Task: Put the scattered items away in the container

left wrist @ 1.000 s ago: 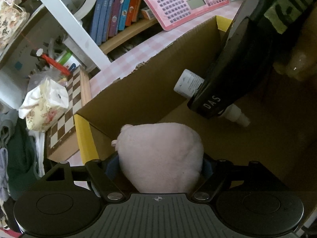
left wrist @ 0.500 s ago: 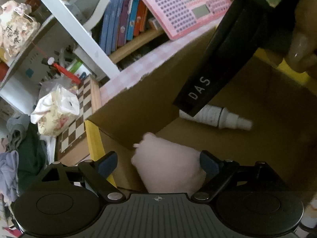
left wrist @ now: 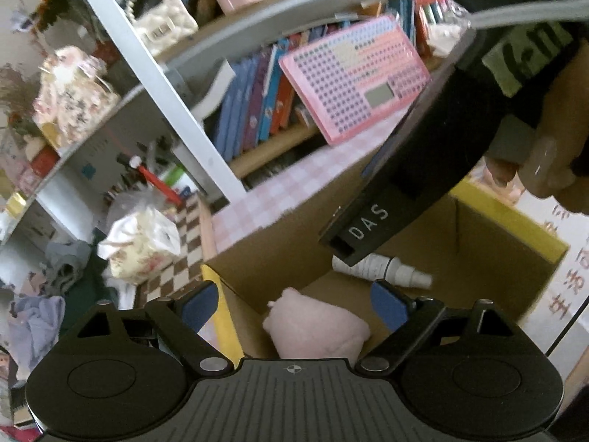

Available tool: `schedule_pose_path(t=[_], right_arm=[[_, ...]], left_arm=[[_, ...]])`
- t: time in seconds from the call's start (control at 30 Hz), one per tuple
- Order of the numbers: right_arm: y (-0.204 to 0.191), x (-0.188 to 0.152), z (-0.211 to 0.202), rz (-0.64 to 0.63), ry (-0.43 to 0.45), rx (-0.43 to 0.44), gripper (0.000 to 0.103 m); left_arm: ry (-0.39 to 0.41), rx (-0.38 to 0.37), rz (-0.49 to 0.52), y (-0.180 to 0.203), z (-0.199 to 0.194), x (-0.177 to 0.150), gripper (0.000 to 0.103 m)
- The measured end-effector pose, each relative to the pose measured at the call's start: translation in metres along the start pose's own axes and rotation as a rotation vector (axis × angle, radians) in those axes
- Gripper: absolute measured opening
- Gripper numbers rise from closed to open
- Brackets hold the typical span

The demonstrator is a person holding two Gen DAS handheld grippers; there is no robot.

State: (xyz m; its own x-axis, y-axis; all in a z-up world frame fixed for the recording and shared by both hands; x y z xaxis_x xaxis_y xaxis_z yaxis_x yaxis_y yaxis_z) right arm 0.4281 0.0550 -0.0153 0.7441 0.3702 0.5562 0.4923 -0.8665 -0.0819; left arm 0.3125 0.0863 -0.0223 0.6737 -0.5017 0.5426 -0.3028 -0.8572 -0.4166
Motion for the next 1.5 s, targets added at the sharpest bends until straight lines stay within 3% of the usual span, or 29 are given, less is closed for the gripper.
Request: schedule_pose_path(t=[0.23,0.53,0.87,1.33,1.5], right_arm=[[-0.010,-0.016,-0.045,-0.004,0.076,-0.036,0.058],[-0.019,-0.068,-0.092,0.047,0.125,-0.065,0.061],[-0.031,-0.136,-0.113,0.087,0.114,-0.103,0.061],[-0.047,-0.221,-0.109,0.167,0.050,-0.132,0.064],[-0.055,-0.248,-0.107,0.194,0.011,-0.137,0.067]], left_arm=[[0.068,-0.019,-0.080,0.002,-0.045,-0.013,0.092],[0.112,-0.064,-0.110,0.026,-0.091,-0.043,0.092],[0.083,-0.101,-0.162,0.051,-0.116,-0.088,0.092],[0.008,-0.128,-0.220,0.082,-0.125,-0.137,0.093],[-0.016,-0.181,-0.248,0.098,-0.125,-0.151,0.093]])
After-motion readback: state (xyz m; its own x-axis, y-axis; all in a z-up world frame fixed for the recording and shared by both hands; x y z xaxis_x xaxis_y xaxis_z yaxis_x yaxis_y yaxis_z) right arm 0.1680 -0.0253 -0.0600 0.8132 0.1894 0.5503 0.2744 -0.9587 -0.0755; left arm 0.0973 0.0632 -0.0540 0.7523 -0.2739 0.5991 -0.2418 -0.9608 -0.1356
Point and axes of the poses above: each gripper's, at about its wrist camera, not at the fingertips, and z roughly the way its jaws point, y to its right, x to its top, the point moved 9 cm from there along z, roughly the way its jaws point, and after that the axes turned 10 degrees about -y, right-handed, at the moved point
